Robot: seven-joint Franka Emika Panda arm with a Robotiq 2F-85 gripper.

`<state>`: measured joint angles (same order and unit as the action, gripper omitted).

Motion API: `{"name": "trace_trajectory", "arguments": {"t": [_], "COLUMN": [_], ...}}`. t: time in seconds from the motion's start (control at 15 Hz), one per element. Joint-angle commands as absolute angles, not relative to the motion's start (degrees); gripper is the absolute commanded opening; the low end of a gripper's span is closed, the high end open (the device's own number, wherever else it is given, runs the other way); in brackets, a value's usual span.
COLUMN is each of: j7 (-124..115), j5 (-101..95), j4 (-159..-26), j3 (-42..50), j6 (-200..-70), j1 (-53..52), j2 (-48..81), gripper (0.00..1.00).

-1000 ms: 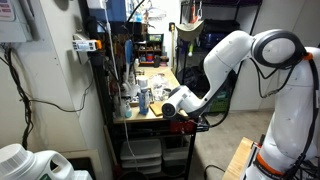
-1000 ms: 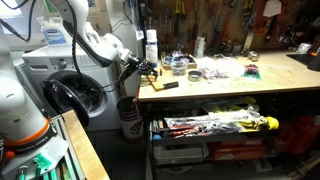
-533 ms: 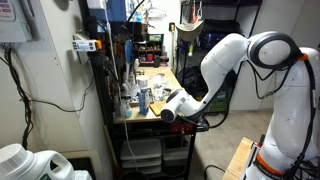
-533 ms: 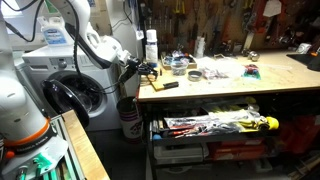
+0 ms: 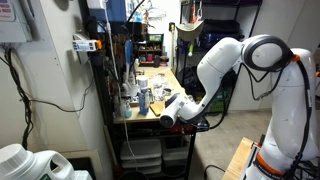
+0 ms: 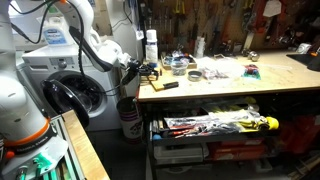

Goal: Pick up the batteries and place them standing vertically on the wooden board one by one

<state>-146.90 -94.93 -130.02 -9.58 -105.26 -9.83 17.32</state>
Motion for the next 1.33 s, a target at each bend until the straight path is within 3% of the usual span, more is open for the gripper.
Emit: {"name": "trace_trajectory", "arguments": {"t": [0.0,1.27], "j7": [-150.3,-153.4], "j5": [-97.3,-102.8], "j4": [-129.4,-128.3], "j3": [-10.0,-11.0], "j6": [-102.8,-95.3], "j1": [-10.2,-10.7], "j2": [19.2,24.3], "gripper": [0.04,0.04]}}
